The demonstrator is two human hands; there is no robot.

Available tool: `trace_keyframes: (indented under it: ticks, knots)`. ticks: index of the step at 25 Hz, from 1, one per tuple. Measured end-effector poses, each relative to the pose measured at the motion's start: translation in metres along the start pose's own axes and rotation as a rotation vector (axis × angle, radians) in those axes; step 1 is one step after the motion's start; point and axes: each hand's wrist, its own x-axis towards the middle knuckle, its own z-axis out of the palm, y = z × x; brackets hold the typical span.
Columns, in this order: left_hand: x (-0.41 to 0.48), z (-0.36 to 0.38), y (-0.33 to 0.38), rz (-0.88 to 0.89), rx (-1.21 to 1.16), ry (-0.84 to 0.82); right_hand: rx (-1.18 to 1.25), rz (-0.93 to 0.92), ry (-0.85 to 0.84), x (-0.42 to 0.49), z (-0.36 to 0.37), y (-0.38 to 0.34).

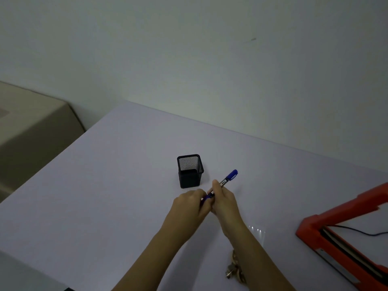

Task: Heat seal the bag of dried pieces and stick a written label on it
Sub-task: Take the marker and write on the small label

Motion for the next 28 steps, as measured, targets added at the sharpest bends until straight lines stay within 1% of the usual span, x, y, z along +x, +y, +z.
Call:
trace_keyframes:
  ticks: [3, 5, 6, 9, 10, 11, 13, 15, 17, 19, 20, 24, 25, 26, 27, 28]
  knots:
    - [0.001, 0.007, 0.009, -0.032, 0.143, -0.07, -0.121, -0.078, 0.006, 0.001, -0.003, -0.004]
    - [0.002, 0.01, 0.013, -0.072, 0.138, -0.064, -0.17, -0.11, 0.003, 0.004, -0.003, -0.006]
    - [0.001, 0.009, 0.014, -0.092, 0.088, -0.041, -0.18, -0.111, 0.03, 0.01, -0.006, -0.005]
    - [-0.023, 0.004, 0.007, -0.205, -0.171, 0.038, -0.083, -0.026, 0.271, 0.038, -0.04, -0.016]
    - [-0.034, 0.001, 0.0, -0.259, -0.218, 0.042, -0.051, -0.03, 0.29, 0.044, -0.051, -0.021]
    - [-0.042, 0.003, -0.013, -0.312, -0.237, 0.034, -0.064, -0.072, 0.245, 0.045, -0.055, -0.025]
    - [-0.049, 0.015, -0.045, -0.405, -0.207, 0.009, -0.106, -0.173, 0.056, 0.038, -0.04, -0.025]
    - [-0.045, 0.024, -0.074, -0.503, -0.133, -0.001, -0.043, -0.179, -0.057, 0.025, -0.016, -0.012]
    - [-0.038, 0.029, -0.102, -0.554, -0.041, 0.012, 0.092, -0.138, -0.055, 0.02, -0.002, 0.011]
    - [-0.033, 0.03, -0.125, -0.563, 0.08, -0.013, 0.211, -0.106, -0.016, 0.023, 0.005, 0.038]
    - [-0.033, 0.032, -0.135, -0.569, 0.096, -0.018, 0.249, -0.108, 0.001, 0.024, 0.006, 0.05]
    - [-0.039, 0.038, -0.148, -0.596, -0.002, -0.016, 0.328, -0.16, 0.087, 0.03, 0.012, 0.078]
    - [-0.042, 0.037, -0.146, -0.61, -0.037, 0.0, 0.309, -0.176, 0.104, 0.032, 0.013, 0.081]
    - [-0.045, 0.035, -0.143, -0.619, -0.054, 0.064, 0.285, -0.189, 0.107, 0.034, 0.013, 0.083]
    - [-0.048, 0.034, -0.137, -0.609, -0.06, 0.18, 0.271, -0.202, 0.102, 0.036, 0.013, 0.086]
    - [-0.049, 0.034, -0.129, -0.541, -0.068, 0.315, 0.277, -0.209, 0.099, 0.038, 0.013, 0.089]
